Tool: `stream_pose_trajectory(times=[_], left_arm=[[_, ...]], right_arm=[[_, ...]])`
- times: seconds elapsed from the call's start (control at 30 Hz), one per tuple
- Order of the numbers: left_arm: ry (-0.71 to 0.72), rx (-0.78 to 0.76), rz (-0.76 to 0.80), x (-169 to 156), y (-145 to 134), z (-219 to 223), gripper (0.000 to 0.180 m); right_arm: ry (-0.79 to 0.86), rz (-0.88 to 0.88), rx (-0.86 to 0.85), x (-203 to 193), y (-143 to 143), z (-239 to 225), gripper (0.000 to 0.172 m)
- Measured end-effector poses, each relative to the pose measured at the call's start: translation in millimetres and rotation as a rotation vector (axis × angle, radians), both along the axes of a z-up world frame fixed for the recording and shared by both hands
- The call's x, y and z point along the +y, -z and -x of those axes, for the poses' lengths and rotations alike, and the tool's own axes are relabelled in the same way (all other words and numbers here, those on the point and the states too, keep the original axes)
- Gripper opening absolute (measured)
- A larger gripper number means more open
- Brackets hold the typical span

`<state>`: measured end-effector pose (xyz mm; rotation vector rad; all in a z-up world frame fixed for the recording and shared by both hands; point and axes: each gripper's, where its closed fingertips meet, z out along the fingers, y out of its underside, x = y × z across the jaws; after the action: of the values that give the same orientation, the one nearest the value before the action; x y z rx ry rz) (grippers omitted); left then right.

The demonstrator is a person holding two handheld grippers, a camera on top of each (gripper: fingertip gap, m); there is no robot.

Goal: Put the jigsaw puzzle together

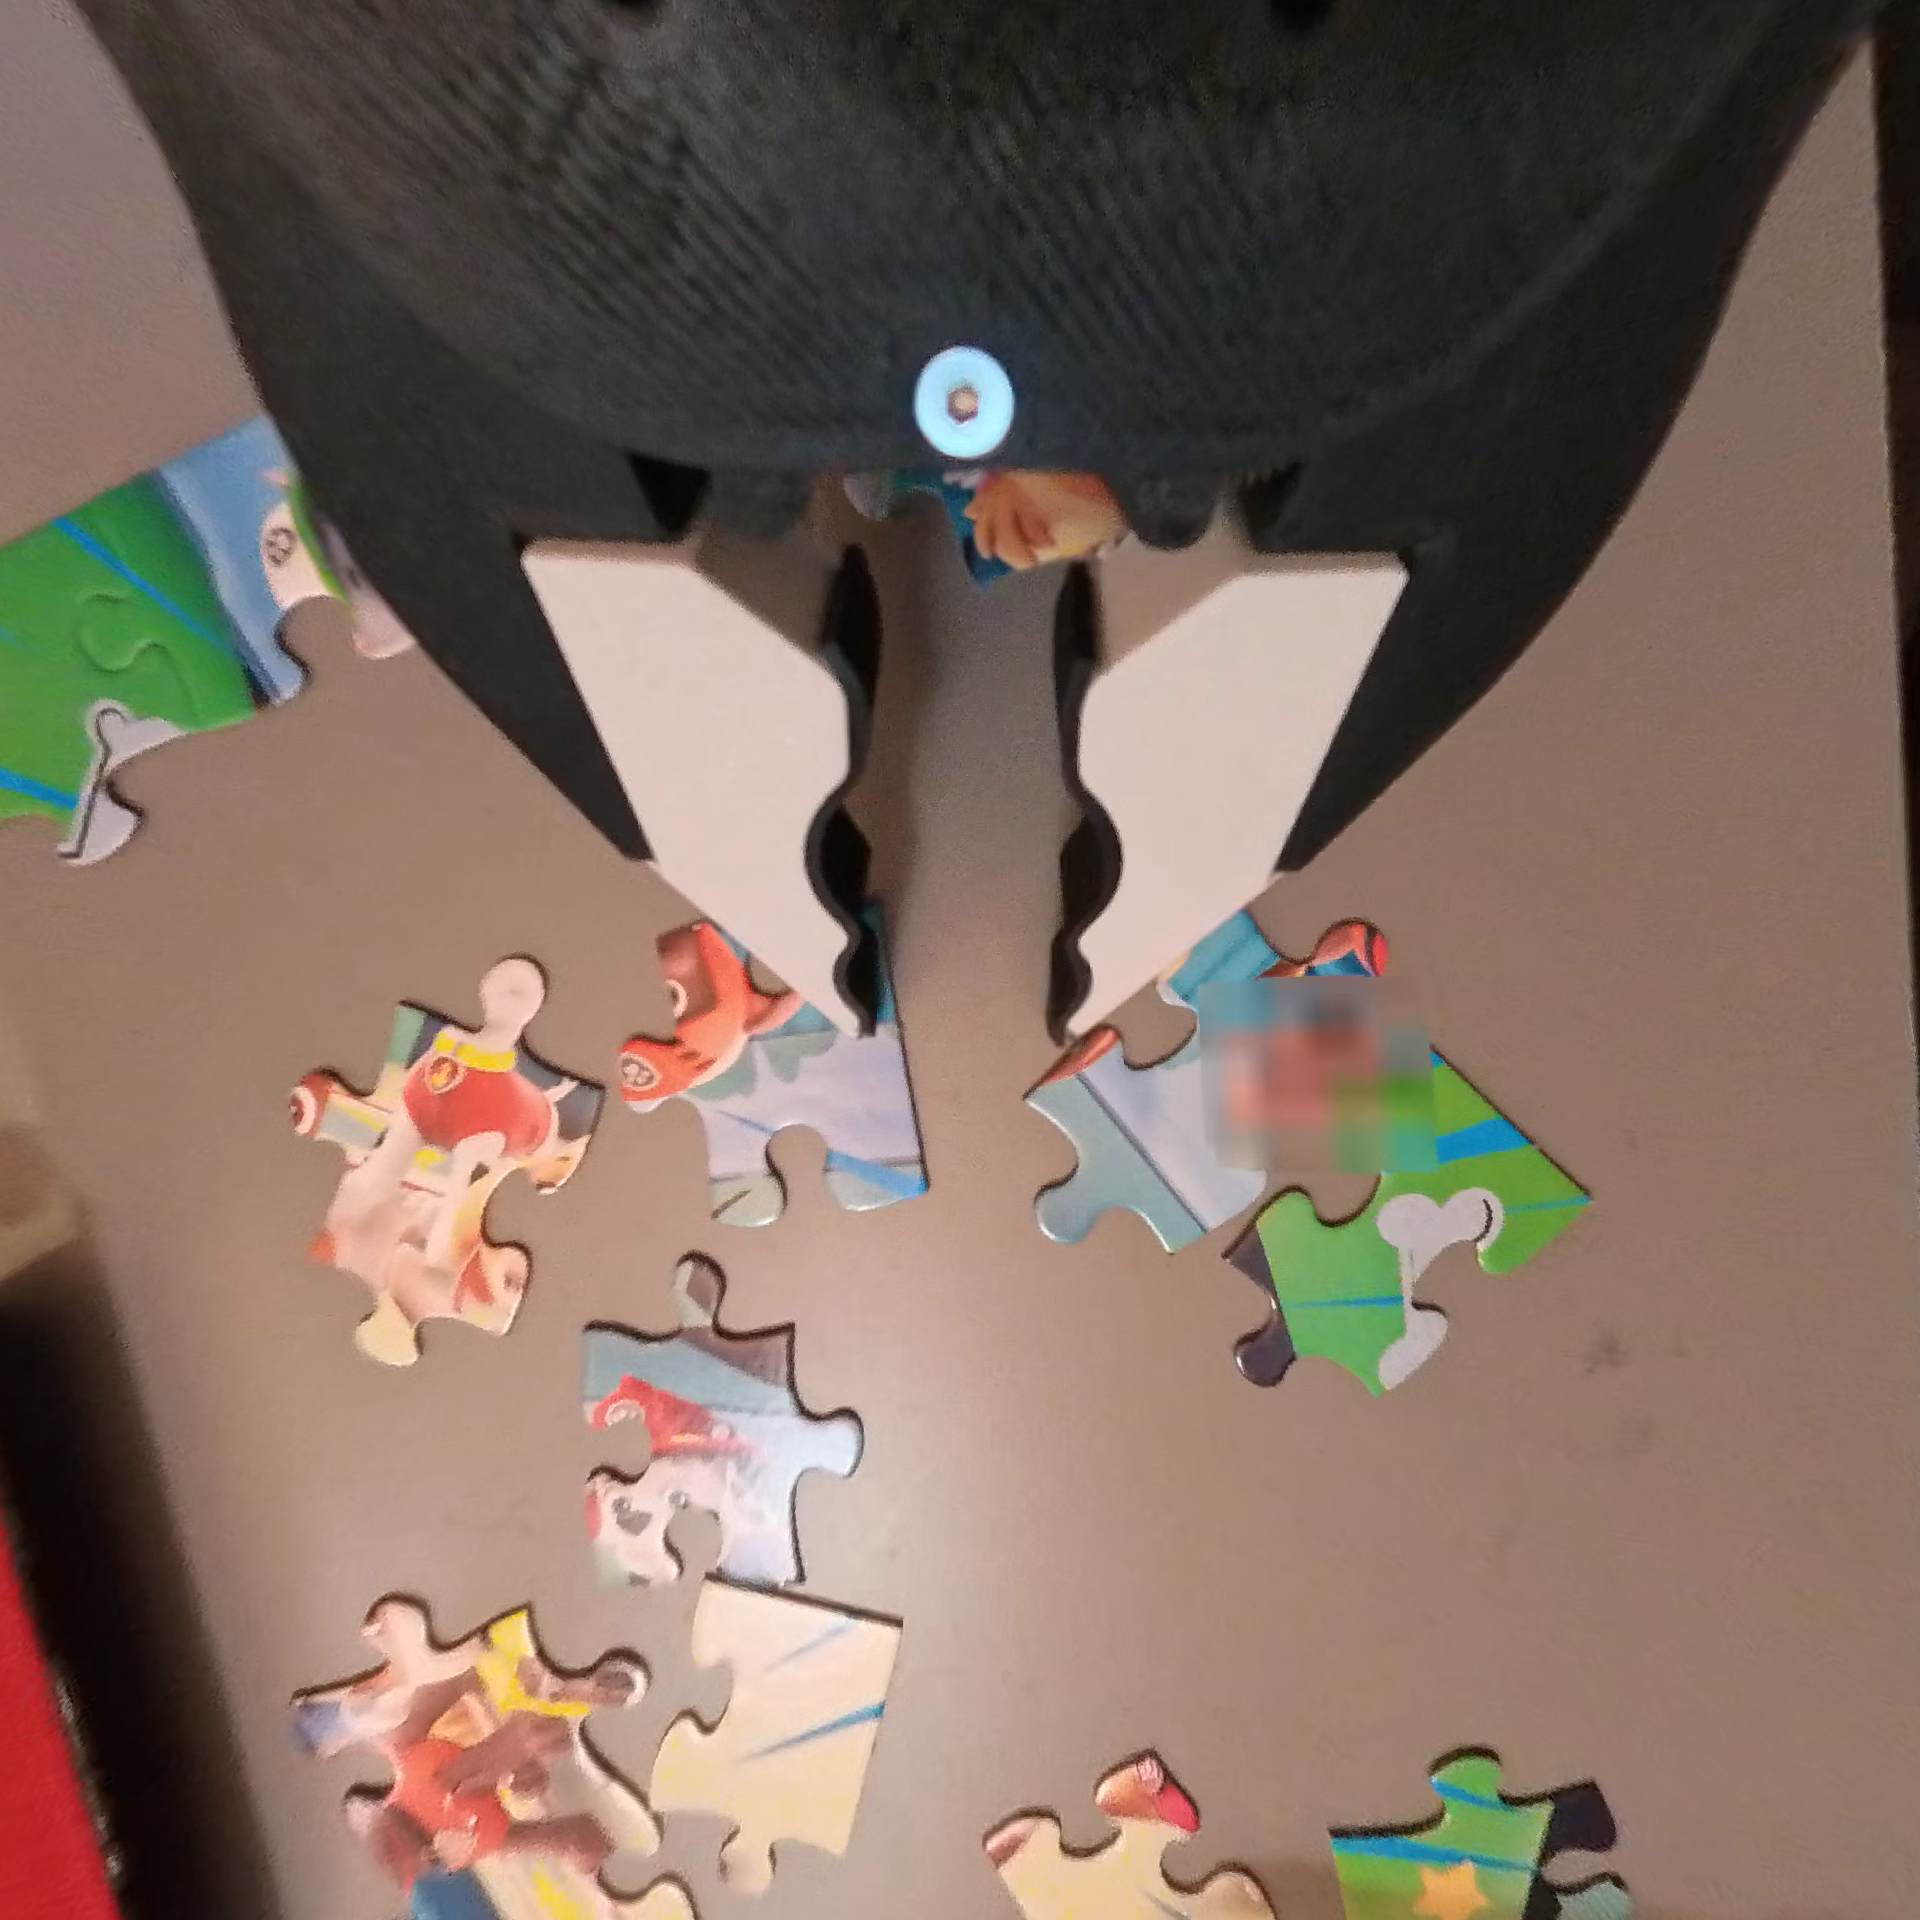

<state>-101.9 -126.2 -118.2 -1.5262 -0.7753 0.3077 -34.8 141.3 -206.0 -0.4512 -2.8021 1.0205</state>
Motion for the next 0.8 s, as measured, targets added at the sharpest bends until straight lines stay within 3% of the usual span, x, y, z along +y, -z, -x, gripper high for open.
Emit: stream_pose_trajectory(times=[0.13,0.3,0.4,0.5,0.53,0.8], left_arm=[[-0.019,0.034,-0.053,-4,-19,-3,0.049],[-0.072,0.054,-0.087,-21,-44,-1,0.048],[-0.100,0.072,-0.091,-32,-55,-1,0.048],[-0.123,0.087,-0.078,-41,-59,-1,0.047],[-0.132,0.089,-0.069,-44,-59,-1,0.047],[-0.275,0.115,0.001,-74,-64,3,0.045]], right_arm=[[0.048,0.015,0.083,0,-10,11,0.033],[0.129,0.015,0.011,0,-4,38,0.079],[0.088,-0.005,-0.017,-5,5,41,0.084],[0.063,-0.016,-0.020,-7,4,36,0.069],[0.058,-0.021,-0.022,-8,3,33,0.057],[0.139,-0.030,-0.026,-7,4,31,0.056]])
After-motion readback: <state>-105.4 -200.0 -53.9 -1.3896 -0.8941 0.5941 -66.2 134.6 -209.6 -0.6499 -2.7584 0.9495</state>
